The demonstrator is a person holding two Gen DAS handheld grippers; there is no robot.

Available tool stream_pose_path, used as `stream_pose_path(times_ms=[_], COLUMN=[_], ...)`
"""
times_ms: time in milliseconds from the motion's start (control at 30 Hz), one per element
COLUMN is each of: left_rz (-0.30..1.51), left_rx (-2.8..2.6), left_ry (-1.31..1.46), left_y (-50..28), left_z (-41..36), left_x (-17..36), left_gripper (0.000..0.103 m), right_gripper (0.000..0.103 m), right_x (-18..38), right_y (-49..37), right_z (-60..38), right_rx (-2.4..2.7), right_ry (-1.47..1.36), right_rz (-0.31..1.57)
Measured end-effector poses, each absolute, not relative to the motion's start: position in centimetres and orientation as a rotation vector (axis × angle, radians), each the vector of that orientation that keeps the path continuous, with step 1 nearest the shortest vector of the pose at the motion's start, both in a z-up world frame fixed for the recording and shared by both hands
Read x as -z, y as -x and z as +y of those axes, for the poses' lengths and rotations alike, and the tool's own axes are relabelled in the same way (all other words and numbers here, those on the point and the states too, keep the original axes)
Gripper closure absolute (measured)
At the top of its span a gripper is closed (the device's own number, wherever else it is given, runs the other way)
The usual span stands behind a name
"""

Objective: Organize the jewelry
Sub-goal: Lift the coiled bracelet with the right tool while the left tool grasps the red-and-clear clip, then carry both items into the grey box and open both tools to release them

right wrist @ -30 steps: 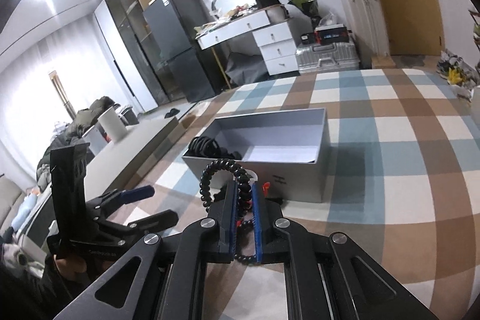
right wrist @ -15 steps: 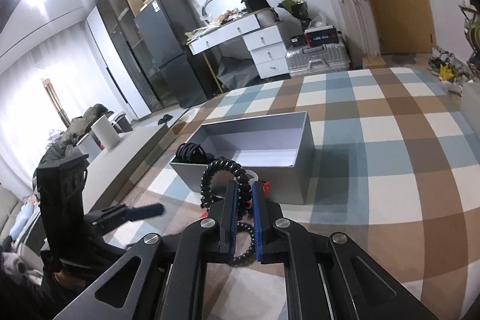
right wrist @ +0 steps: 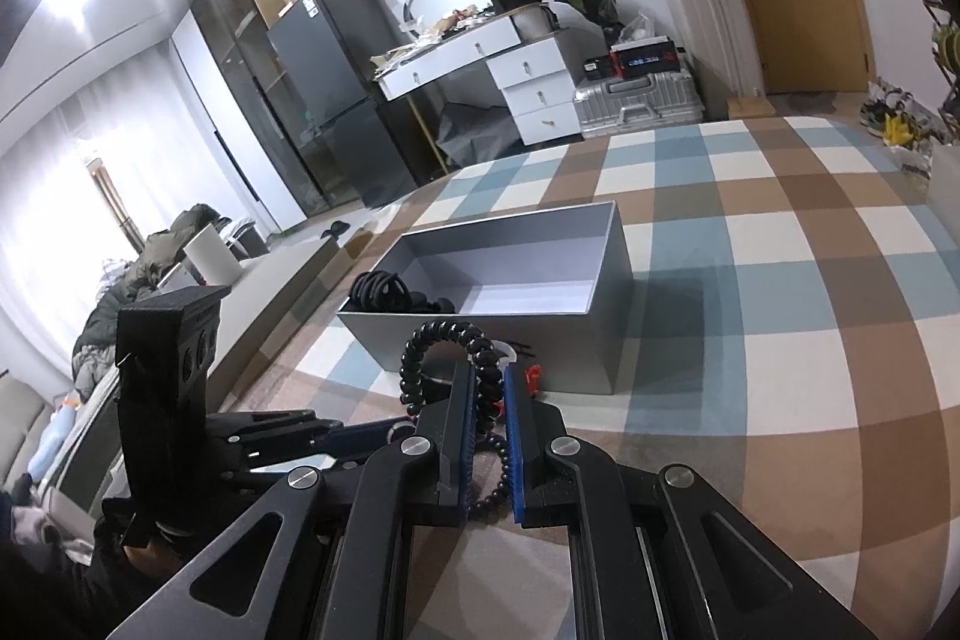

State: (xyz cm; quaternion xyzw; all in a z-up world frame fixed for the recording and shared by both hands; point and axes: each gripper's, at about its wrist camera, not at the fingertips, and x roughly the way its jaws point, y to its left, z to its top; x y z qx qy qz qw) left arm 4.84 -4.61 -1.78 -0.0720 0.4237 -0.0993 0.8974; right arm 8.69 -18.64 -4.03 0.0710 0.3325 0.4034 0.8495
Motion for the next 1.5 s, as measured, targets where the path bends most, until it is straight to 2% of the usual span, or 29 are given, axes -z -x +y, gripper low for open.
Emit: stream_pose_path(times_ms=[567, 967, 1267, 1500], left_rz=[0.732, 0.608, 0.551, 0.572], left_rx=[0.180, 0.126, 0.101, 0.076], left_ry=[0.178, 0.188, 0.212, 0.236], left_y=[-3.9, -6.2, -8.3, -8.4], left_z=[-2.8, -0.8, 1.0, 1.7], left_x=[-0.9, -3.1, -2.8, -1.6], left_gripper=[0.091, 0.091, 0.091, 0.091], right_gripper=[0.094, 0.094, 0.094, 0.094], right_x=[3.3, 2.2, 0.9, 1.2], right_y=[-8.2, -8.6, -9.3, -10.5], right_z=[-18.6, -18.2, -17.2, -16.8], right_rx=[-0.845, -0.842, -0.829, -0.803], right_ry=[-0.154, -0.176, -0.148, -0.150], right_rz=[0.665, 0.627, 0.595, 0.605])
